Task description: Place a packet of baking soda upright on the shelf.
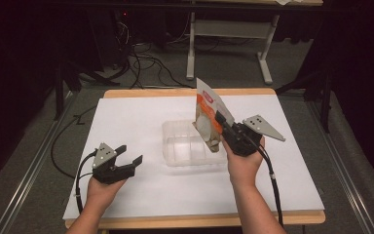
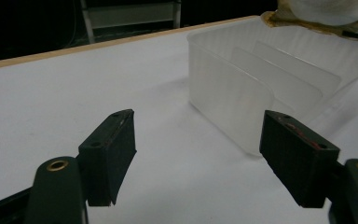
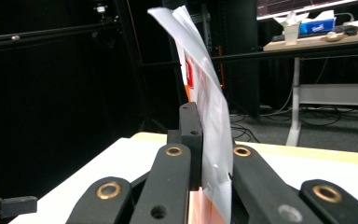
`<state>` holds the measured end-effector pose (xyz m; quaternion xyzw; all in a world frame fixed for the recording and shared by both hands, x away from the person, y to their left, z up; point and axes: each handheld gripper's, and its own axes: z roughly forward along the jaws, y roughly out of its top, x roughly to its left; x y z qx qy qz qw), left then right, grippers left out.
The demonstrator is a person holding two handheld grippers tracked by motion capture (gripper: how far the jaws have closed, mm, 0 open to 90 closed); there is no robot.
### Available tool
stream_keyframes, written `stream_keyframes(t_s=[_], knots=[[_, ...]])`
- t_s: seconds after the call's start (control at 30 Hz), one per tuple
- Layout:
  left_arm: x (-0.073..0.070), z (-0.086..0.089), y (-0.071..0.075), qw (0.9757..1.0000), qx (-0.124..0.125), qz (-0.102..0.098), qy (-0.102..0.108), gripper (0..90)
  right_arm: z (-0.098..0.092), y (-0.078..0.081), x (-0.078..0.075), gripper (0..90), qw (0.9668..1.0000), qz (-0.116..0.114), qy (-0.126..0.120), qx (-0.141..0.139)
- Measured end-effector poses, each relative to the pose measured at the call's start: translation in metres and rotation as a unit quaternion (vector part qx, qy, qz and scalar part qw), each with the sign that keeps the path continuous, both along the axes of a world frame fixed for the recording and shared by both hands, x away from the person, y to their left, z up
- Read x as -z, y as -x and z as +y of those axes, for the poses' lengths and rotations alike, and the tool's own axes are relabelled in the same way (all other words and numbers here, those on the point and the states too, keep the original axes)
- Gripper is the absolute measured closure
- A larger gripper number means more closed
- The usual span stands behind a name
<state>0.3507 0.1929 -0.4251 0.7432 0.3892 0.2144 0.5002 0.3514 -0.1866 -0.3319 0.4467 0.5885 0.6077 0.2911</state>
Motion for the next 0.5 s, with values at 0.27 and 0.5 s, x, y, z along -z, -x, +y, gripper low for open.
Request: stream_keyframes(t_s=[0.27, 0.5], knots=[[0.000, 0.000, 0.000, 1.0000, 0.008, -0.002, 0.004, 27.1, 0.026, -0.007, 0.007, 90.0, 0.9998, 0.008, -0.003, -0.017], [-0.001, 0.000, 0.001, 0.9999, 0.009, -0.001, 0.005, 27.1, 0.043, -0.012, 0.014, 90.0, 0.9995, 0.014, -0.001, -0.027]])
